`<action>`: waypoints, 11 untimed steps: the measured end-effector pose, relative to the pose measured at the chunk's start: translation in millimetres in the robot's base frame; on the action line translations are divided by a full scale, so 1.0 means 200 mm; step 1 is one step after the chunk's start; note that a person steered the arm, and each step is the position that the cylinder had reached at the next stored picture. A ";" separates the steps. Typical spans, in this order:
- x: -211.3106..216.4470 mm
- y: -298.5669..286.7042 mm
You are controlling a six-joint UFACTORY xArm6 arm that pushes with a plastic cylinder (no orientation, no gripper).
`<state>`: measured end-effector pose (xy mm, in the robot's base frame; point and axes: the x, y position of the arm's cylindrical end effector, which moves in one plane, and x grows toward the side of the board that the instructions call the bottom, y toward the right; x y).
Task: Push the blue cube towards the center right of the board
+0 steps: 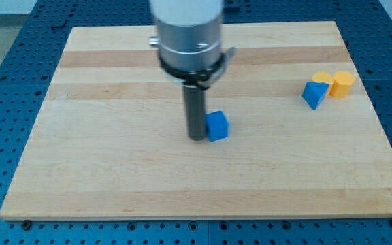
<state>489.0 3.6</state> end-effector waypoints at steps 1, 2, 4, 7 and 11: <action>0.00 0.26; 0.00 0.29; -0.01 0.05; -0.14 0.30; -0.15 0.93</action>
